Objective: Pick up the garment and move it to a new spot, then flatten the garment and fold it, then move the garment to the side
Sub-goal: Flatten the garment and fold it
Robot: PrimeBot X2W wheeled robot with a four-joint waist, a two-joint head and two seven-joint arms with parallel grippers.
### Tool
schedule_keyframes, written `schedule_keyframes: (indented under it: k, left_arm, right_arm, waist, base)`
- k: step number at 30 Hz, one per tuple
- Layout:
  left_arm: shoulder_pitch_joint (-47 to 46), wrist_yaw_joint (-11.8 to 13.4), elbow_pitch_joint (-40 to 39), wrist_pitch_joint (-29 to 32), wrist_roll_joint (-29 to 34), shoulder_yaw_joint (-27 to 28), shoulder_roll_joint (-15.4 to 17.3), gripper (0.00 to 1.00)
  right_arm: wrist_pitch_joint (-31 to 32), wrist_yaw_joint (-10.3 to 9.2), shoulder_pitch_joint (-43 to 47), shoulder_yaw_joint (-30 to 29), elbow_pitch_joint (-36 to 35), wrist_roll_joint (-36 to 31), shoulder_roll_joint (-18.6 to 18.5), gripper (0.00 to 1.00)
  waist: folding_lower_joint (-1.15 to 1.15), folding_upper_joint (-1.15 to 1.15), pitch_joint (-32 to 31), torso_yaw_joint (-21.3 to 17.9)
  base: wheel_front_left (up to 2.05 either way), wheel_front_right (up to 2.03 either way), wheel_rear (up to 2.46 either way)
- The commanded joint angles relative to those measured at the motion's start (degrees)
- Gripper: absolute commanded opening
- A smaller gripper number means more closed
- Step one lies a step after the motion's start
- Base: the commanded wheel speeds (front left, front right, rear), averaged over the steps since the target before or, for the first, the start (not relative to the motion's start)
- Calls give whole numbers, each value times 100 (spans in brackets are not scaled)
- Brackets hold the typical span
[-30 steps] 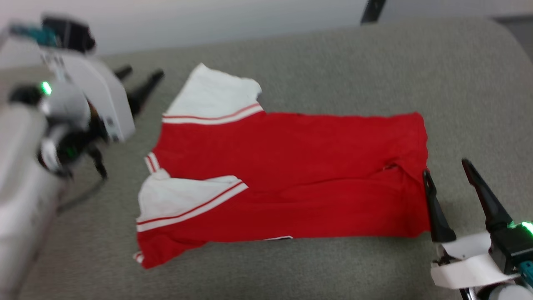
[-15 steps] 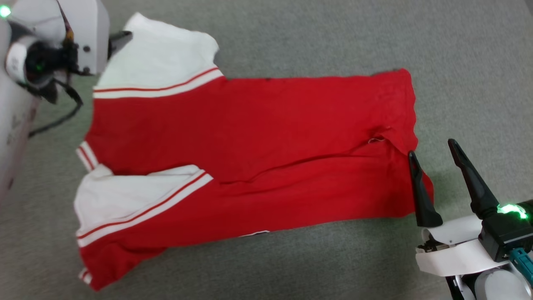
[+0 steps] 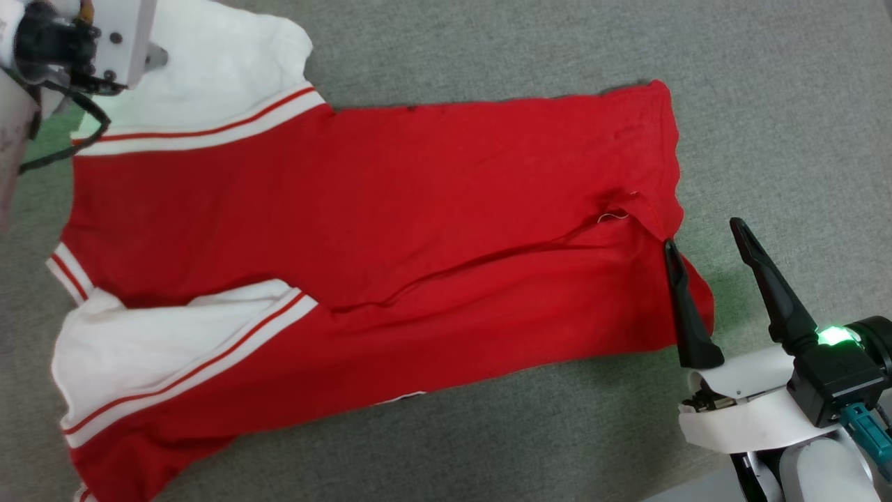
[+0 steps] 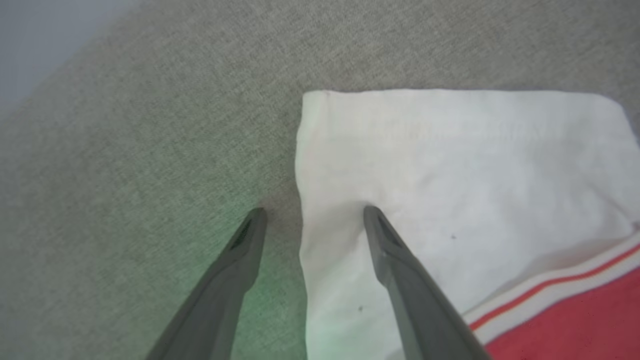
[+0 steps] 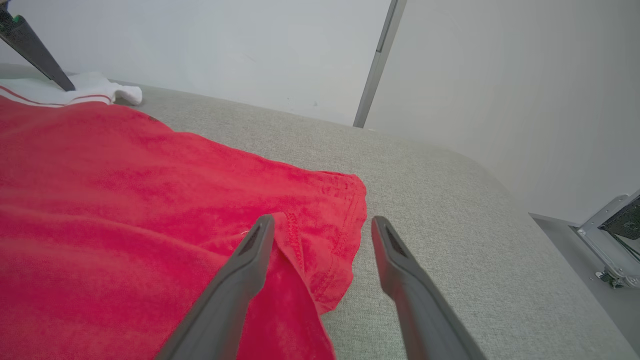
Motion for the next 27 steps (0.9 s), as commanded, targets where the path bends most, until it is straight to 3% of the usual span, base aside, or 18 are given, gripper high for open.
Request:
schedule_keyframes:
  k: [1,8,10,11,12,22,27]
  left_arm:
    - [-5,64,60,35,-18,-4,-53,100]
    - [295,109,505,352,118,-330,-150,100]
    - [360,171,619,440,46,-317,-231,47]
    - [389,173,663,502,17,-335,-278,28]
    - [401,199,698,517,-58,-293,-319,0]
    - [13,230,738,62,-83,-137,-429,0]
    - [-25,171,808,-50,-140,-121,-503,0]
  right_arm:
    - [-26,-7,-44,10,-9,21,14,100]
    - [-26,-7,-143,42,-27,49,37,100]
    - [-26,-7,-153,39,-25,65,44,100]
    - [-26,-7,-168,33,-26,64,36,100]
    - [-26,-7,-187,29,-31,73,29,100]
    - [25,-7,-567,21,-96,443,-237,100]
    - [1000,-7,-1212,149,87,983,-671,100]
  waist:
    - [0,0,55,-42]
    - [0,0,159,-77]
    - [0,0,167,-73]
    - [0,0,167,-64]
    - [0,0,166,-53]
    - [0,0,81,101]
    - [0,0,64,175]
  base:
    - [0,0,0]
    - [0,0,0]
    - [0,0,0]
    - [0,0,0]
    - [0,0,0]
    - [0,0,0]
    - [0,0,0]
